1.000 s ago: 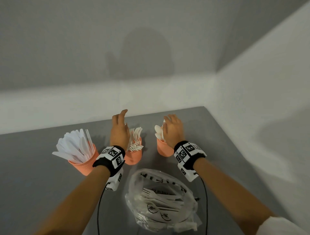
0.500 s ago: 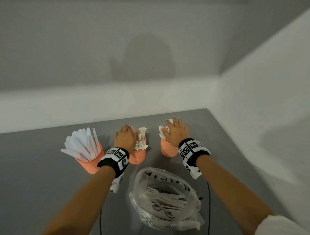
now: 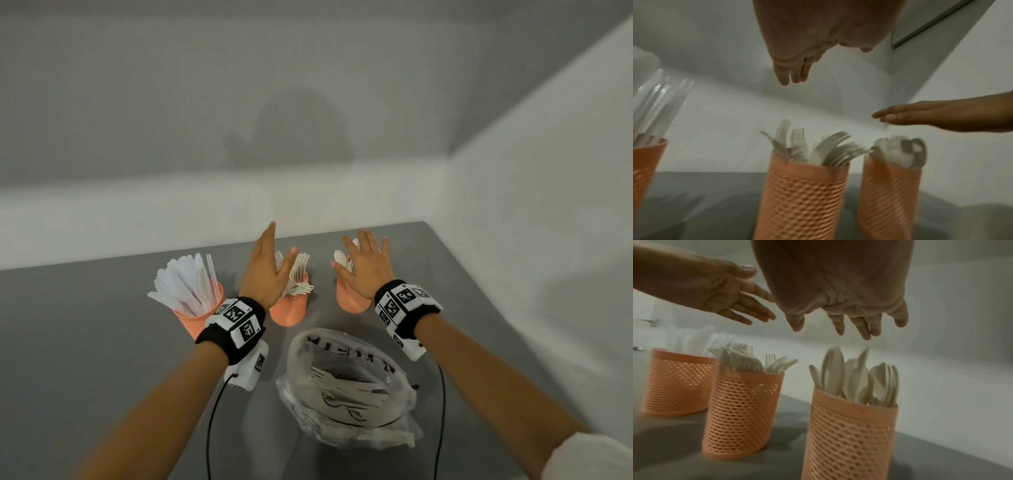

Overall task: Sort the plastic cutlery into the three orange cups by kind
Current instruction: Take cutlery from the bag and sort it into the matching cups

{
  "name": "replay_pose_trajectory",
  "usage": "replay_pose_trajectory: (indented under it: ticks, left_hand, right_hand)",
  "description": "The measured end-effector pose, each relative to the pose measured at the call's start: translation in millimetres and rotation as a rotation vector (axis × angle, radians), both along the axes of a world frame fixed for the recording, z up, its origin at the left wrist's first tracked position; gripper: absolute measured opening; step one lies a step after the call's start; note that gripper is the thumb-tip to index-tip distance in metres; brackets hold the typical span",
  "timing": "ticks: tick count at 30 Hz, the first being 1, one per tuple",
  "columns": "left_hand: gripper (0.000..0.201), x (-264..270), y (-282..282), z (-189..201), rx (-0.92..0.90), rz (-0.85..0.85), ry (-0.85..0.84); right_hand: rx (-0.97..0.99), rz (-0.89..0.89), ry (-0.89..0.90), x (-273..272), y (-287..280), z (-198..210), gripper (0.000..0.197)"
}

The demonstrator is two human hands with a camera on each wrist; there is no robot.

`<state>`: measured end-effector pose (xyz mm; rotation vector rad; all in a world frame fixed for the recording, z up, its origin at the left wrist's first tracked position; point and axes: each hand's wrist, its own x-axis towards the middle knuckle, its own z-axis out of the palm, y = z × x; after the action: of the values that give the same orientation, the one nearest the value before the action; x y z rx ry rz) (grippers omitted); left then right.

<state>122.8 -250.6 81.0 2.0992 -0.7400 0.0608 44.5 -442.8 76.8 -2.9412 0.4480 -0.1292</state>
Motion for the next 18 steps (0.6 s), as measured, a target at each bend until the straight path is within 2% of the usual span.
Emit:
replay_pose_trajectory:
  ticks: [3, 5, 7, 10, 12, 13, 15, 18]
  left_hand:
    - [0.028, -24, 2, 7, -0.119, -0.047, -0.004]
    - [0.01, -40, 5, 3, -0.107, -0.121, 0.028]
    - [0.01, -52, 8, -6, -0.034, -0.165, 0.078]
    - [0.017, -68, 18, -24, 0.083, -0.216, 0.135]
    - [0.04, -75, 23, -40, 0.23, -0.255, 0.139]
    - [0.041, -79, 24, -46, 0.321, -0.268, 0.16]
    - [0.028, -85, 26, -57, 0.483, -0.261, 0.18]
    - [0.033, -92, 30, -68, 0.587, -0.258, 0.237]
  right_hand:
    - [0.042, 0.149, -0.097, -16, 23, 18, 0.038]
    - [0.114, 0.265, -0.057, -34, 45, 29, 0.026]
    - [0.142, 0.344, 0.053, -50, 64, 27, 0.021]
    - [0.042, 0.388, 0.179, -69, 81, 5, 0.023]
    - [-0.014, 0.398, 0.295, -78, 85, -10, 0.024]
    - [-0.04, 0.388, 0.376, -82, 86, -16, 0.026]
    - [-0.061, 0.37, 0.518, -88, 88, -28, 0.03]
    - [-0.048, 0.307, 0.601, -95, 91, -46, 0.031]
